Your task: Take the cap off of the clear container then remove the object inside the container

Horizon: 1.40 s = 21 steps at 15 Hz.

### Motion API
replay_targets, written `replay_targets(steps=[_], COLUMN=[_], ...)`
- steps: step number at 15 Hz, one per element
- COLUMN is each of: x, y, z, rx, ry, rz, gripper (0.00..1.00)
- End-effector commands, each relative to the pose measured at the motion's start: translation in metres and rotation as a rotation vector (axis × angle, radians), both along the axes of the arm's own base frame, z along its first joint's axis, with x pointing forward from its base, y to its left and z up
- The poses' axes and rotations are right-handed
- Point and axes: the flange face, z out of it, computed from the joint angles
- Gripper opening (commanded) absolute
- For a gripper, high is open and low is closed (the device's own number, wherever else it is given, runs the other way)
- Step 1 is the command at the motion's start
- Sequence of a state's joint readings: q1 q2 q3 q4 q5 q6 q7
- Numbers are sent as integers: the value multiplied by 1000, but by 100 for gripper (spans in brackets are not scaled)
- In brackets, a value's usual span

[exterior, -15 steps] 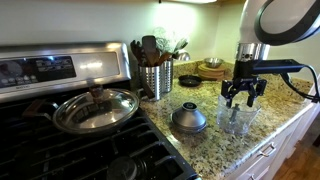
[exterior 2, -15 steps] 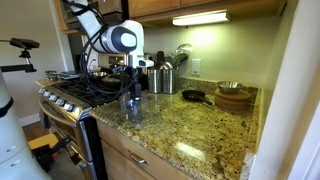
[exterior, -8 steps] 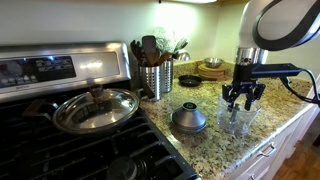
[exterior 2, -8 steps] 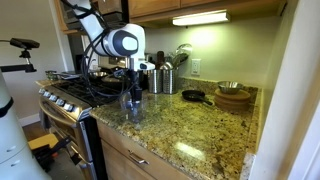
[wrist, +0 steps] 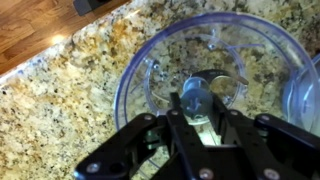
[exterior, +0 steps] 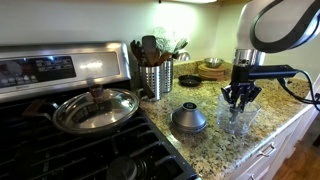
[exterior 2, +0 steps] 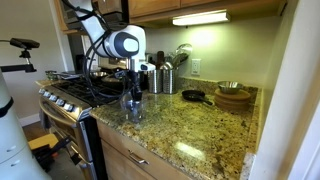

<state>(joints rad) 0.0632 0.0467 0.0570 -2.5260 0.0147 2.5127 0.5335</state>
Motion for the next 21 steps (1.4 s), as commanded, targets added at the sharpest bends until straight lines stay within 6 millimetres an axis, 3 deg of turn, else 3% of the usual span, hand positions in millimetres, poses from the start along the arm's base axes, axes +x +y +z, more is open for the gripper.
replay_targets(steps=[1,7,15,21], x=[2,4,14,7], y=[1,6,18,35], z=[-1,13,56,96], rx=[-12,-28,-89,-107], ry=[-19,-24,-38,23], rz=[-2,5,27,45], gripper=[11,13,13,13])
